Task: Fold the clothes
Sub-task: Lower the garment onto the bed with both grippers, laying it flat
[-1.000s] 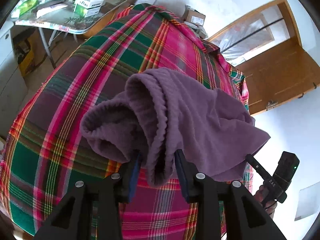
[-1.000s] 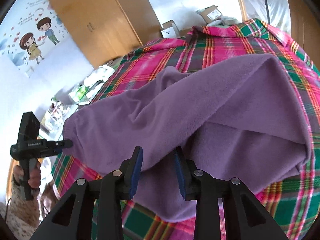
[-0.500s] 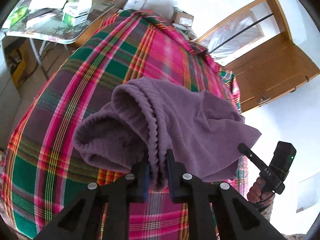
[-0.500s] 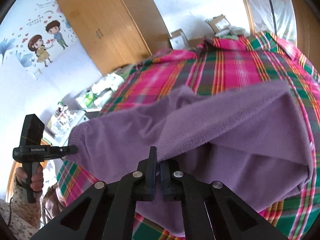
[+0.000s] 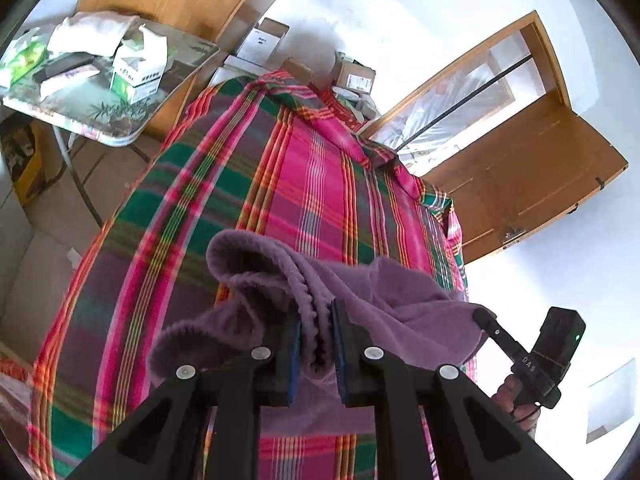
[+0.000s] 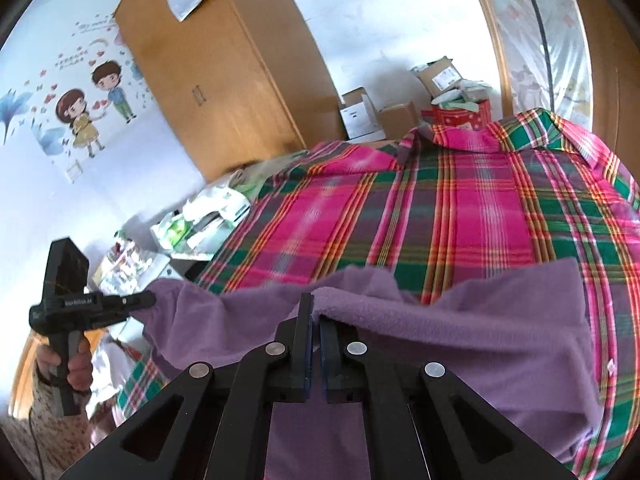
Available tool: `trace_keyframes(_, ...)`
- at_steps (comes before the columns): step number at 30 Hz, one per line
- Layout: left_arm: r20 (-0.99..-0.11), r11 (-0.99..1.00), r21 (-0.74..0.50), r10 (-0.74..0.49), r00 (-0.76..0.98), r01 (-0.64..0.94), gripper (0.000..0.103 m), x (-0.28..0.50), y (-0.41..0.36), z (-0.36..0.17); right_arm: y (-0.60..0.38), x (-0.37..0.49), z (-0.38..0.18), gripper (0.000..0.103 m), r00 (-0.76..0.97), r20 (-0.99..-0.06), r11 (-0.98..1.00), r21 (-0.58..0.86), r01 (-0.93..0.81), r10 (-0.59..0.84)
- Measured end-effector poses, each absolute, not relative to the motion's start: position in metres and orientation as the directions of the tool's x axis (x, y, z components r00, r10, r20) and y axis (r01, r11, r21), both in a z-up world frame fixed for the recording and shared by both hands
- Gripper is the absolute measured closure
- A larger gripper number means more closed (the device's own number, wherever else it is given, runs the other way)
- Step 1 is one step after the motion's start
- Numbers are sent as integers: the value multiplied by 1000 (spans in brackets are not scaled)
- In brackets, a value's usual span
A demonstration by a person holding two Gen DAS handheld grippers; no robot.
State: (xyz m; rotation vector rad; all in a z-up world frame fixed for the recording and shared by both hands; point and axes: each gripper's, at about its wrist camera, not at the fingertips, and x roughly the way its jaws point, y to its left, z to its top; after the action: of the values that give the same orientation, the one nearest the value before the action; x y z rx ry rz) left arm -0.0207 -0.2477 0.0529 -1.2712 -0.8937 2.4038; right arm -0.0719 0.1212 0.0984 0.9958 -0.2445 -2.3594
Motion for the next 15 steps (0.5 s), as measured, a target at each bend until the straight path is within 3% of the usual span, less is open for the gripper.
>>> trace_keyframes(12,-650,-716,-683,504,-568,145,88,-55,-272,41,108,-135,113,100,-581,-635,-861,375,343,-508)
trace_keyframes(15,-657,-711,-684,504,-560,163,83,-58,-276,40,109,-146,109,100,-579,-642,-864,393,315,-503)
